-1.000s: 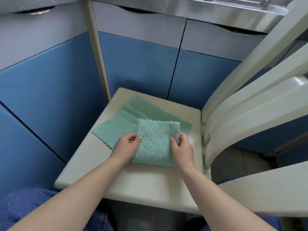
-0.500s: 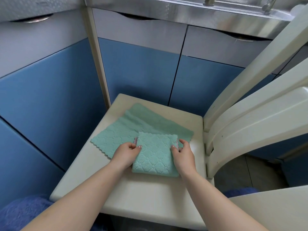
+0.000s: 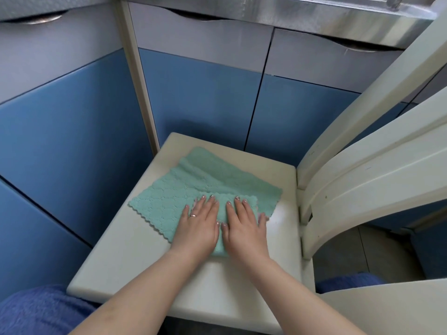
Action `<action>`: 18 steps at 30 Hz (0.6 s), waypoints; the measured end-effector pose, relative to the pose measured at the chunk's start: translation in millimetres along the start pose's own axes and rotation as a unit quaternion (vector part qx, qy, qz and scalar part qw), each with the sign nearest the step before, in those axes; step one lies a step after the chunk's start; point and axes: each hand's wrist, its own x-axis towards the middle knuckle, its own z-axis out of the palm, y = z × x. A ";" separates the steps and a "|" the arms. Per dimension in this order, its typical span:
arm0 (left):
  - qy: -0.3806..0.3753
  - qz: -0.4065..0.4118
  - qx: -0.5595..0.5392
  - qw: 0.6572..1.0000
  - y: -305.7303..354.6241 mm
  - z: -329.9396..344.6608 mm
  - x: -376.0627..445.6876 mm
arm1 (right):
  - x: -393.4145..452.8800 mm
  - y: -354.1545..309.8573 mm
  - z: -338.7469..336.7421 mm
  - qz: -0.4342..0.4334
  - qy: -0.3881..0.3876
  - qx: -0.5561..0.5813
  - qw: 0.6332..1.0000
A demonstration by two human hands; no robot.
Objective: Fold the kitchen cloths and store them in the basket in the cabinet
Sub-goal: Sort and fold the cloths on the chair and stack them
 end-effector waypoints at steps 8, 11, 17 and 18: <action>0.014 -0.009 0.010 1.000 -1.8 -1.8 -4.9 | -8.2 11.4 -6.2 0.021 -0.048 0.026 0.998; 0.021 -0.001 -0.073 0.997 -5.7 -8.1 -3.1 | -6.7 11.8 -20.4 0.071 -0.041 0.114 0.990; 0.052 -0.145 -0.388 0.909 -21.2 -32.9 -22.8 | -23.8 24.3 -35.0 0.196 -0.009 0.423 0.884; 0.031 -0.162 -0.406 0.899 -22.6 -34.3 -22.5 | -24.8 25.6 -35.6 0.211 -0.013 0.446 0.869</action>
